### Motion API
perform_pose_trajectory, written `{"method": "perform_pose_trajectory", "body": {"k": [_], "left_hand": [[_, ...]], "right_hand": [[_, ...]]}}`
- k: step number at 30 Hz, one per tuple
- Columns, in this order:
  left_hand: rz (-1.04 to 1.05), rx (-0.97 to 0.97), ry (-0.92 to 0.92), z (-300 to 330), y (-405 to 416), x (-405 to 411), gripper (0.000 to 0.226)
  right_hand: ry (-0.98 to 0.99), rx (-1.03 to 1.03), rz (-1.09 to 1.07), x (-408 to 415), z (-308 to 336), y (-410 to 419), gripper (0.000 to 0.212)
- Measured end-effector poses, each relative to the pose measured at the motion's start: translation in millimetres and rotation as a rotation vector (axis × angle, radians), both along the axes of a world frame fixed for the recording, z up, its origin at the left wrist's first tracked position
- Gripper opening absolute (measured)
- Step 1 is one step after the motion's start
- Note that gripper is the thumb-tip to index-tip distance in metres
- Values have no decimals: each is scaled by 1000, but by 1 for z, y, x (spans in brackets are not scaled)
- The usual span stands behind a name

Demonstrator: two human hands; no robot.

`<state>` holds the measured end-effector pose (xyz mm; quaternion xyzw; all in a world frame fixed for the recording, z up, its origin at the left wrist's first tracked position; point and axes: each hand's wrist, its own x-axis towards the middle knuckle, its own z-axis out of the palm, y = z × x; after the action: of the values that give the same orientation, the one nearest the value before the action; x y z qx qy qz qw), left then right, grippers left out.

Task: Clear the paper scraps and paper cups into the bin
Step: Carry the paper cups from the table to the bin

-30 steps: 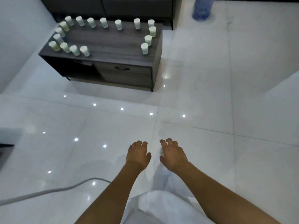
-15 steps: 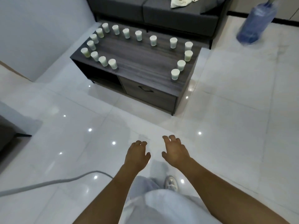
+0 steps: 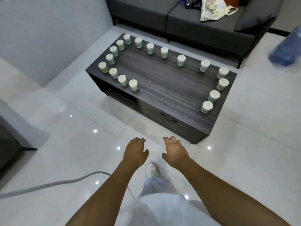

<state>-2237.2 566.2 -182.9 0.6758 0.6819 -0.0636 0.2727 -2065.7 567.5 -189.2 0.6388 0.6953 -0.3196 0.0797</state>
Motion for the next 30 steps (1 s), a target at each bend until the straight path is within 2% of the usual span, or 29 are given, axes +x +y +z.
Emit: {"method": "perform_pose_trajectory", "body": {"k": [8, 16, 22, 30], "left_hand": [[73, -15, 26, 12, 135, -80, 51], [159, -62, 17, -1, 246, -119, 51], [227, -92, 15, -18, 365, -145, 51], [197, -143, 49, -51, 471, -172, 48]], "right_hand": [[47, -1, 41, -83, 7, 140, 59], [10, -107, 92, -115, -12, 261, 58], [30, -140, 116, -143, -34, 386, 57], [-6, -242, 139, -169, -63, 490, 60]]}}
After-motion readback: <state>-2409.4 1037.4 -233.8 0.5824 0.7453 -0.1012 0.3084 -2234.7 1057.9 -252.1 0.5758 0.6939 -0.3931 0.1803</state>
